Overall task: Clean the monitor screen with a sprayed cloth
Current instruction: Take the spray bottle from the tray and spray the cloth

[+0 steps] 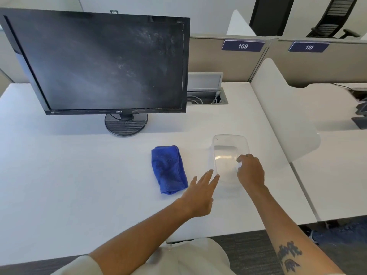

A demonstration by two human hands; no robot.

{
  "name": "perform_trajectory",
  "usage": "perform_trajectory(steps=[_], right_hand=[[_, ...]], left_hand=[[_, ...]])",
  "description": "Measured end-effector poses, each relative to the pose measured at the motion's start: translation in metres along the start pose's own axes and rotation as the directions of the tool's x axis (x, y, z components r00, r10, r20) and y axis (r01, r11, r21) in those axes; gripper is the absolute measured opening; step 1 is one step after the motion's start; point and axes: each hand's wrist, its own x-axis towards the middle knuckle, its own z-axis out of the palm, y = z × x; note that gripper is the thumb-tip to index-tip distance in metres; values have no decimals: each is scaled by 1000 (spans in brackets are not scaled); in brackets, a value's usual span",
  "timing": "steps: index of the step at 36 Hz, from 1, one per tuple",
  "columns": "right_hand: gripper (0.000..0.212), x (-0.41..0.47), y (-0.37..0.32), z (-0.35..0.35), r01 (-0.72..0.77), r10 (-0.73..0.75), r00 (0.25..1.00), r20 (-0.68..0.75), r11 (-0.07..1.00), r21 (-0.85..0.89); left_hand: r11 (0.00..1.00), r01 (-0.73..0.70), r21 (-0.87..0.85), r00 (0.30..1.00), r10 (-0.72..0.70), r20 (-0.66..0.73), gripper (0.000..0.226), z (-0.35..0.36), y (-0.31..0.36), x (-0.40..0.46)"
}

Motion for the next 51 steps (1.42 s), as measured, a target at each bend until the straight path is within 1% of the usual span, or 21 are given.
perform_trajectory(steps=[2, 6, 12, 16, 21, 24, 28, 31, 39, 43, 44, 46, 48, 51], right_hand=[[40, 0, 0, -3, 5, -5, 1000, -2, 999, 39], [35, -4, -7, -13, 21, -14, 999, -49, 990, 136], [33, -9, -38, -46, 63, -20, 987, -162, 962, 264], [37, -15, -66, -66, 140, -69, 975, -210, 929, 344], [43, -31, -107, -76, 194, -129, 977, -170, 866, 461], [45, -37, -126, -70, 217, -164, 975, -148, 825, 522], [42, -45, -146, -59, 230, -193, 973, -127, 771, 594], [40, -50, -162, -51, 207, -185, 977, -102, 737, 643], [32, -59, -194, -36, 174, -187, 980, -61, 674, 718], [20, -64, -205, -32, 133, -219, 976, 13, 634, 762], [20, -65, -206, -30, 107, -230, 972, 51, 623, 775], [27, -67, -206, -25, 34, -272, 950, 155, 580, 814], [34, -72, -204, -22, -56, -342, 905, 254, 496, 867], [40, -83, -200, -20, -150, -424, 844, 329, 402, 903]], left_hand=[[1000, 0, -4, 1000, 0, -7, 83, -1, 0, -1], [1000, 3, -26, 999, -4, -48, 80, -7, 0, -4], [983, 25, -183, 973, -66, -221, 72, -26, 0, -10], [960, 28, -277, 941, -119, -317, 71, -39, -6, -14], [948, 39, -316, 890, -177, -420, 75, -47, -25, -18], [930, 54, -362, 858, -229, -460, 73, -50, -38, -25], [862, 46, -504, 828, -315, -463, 56, -58, -49, -42], [809, 26, -588, 816, -357, -455, 50, -58, -62, -54], [735, 16, -678, 804, -413, -427, 45, -59, -85, -71], [687, -1, -726, 803, -432, -410, 39, -57, -94, -75], [680, -1, -733, 808, -431, -401, 38, -57, -95, -76], [669, 4, -743, 828, -419, -373, 36, -55, -98, -79], [651, 12, -759, 860, -394, -324, 34, -53, -101, -80], [602, 5, -798, 911, -332, -244, 33, -52, -103, -82]])
